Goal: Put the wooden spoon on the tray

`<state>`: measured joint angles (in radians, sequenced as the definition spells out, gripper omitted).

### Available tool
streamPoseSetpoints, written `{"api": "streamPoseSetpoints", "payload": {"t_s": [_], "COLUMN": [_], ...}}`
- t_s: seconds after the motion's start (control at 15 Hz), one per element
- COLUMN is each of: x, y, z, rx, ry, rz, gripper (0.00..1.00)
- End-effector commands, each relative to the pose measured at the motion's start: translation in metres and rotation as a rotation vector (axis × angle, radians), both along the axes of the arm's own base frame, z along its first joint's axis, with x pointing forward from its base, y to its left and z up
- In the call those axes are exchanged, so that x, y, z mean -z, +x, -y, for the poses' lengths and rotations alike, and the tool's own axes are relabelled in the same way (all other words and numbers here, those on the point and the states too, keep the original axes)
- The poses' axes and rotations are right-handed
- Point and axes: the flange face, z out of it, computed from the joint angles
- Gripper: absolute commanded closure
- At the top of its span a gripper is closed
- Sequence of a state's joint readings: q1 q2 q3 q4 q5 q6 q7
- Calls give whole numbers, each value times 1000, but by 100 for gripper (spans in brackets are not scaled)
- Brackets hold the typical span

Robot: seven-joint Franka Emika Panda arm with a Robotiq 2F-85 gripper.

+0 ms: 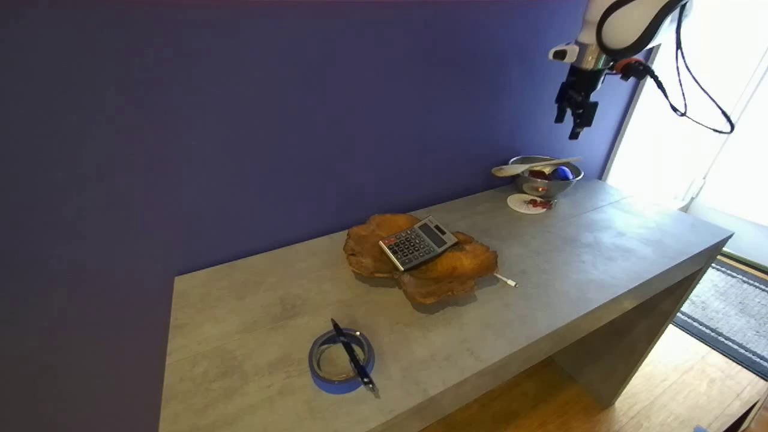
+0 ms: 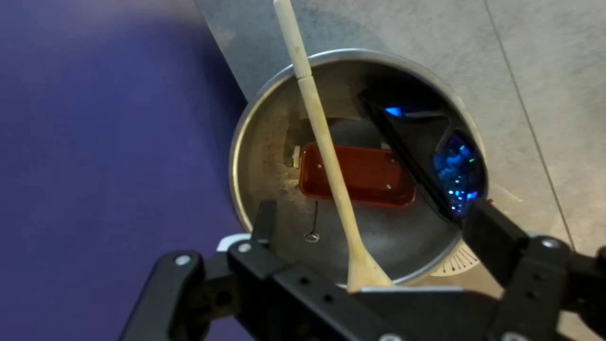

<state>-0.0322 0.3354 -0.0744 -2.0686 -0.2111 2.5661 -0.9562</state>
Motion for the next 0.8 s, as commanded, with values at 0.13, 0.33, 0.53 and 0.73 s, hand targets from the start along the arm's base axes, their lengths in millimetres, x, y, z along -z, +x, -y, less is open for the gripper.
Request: {"api": "streamPoseSetpoints", "payload": {"t_s": [0.13,0.33,0.53,0.73], "x": [17,22,42,54], "y": [4,2,-7,-14], "z": [0,-12,-12,0], "rx": [-1,-19,-150,-219], "ry": [3,48,37,37], "rz": [-15,-6,-30,16], "gripper": [0,0,0,0]}}
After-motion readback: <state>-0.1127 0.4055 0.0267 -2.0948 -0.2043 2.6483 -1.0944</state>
